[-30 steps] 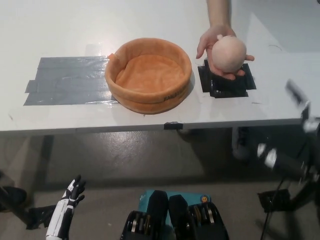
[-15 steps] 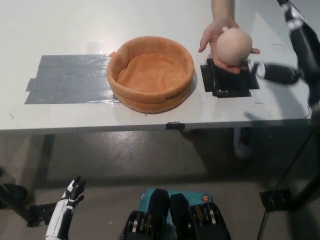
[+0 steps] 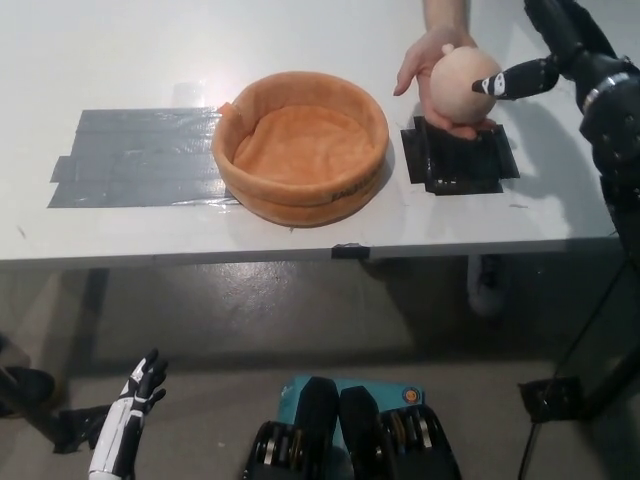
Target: A person hands a emotional support dumpling to the robot which it grabs with its right hand and places in the soft place kept infront of it in the centre of the desk
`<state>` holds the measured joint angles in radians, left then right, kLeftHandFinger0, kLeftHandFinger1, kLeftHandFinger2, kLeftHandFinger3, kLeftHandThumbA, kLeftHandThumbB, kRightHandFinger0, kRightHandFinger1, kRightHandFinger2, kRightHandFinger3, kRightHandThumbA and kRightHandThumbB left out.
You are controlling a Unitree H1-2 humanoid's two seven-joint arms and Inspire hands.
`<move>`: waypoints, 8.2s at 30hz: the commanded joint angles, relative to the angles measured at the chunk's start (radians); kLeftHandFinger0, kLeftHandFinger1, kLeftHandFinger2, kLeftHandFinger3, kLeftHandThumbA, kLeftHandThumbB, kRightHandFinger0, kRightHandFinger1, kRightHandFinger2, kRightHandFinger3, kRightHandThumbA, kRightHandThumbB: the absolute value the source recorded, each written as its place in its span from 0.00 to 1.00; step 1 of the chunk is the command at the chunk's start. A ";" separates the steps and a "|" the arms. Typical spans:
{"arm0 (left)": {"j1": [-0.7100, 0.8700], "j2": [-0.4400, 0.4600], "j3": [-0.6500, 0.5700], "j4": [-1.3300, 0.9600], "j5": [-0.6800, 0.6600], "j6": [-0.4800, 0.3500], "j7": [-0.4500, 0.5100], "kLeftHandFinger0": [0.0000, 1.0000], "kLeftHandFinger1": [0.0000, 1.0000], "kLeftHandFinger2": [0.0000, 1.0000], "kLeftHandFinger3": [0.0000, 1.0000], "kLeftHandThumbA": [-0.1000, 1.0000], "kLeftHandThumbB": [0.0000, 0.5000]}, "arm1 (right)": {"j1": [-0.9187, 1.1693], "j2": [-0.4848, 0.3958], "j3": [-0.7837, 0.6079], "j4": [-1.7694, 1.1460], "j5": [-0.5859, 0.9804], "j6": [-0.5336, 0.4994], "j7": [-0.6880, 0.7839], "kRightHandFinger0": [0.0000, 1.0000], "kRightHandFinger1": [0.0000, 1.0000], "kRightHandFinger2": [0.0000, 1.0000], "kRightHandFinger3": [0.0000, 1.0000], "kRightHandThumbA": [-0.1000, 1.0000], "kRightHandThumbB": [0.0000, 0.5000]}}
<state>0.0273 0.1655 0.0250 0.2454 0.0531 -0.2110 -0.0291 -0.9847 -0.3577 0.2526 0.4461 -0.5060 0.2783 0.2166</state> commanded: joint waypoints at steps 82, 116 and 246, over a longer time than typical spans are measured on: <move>-0.061 0.016 0.006 -0.029 0.014 -0.008 0.003 1.00 1.00 1.00 1.00 1.00 0.95 | -0.199 0.147 -0.071 0.520 0.108 -0.180 -0.284 0.27 0.53 0.63 0.64 0.00 0.32; -0.076 0.017 0.007 -0.025 0.006 -0.006 -0.003 1.00 1.00 1.00 1.00 1.00 0.95 | -0.312 0.397 -0.741 0.361 0.743 -0.049 -0.206 0.00 0.18 0.75 1.00 0.00 0.18; -0.055 0.010 0.010 -0.042 0.006 0.010 -0.010 1.00 1.00 1.00 1.00 1.00 0.98 | 0.918 0.261 -0.282 -0.365 0.552 -0.444 -0.083 1.00 1.00 1.00 1.00 0.85 0.26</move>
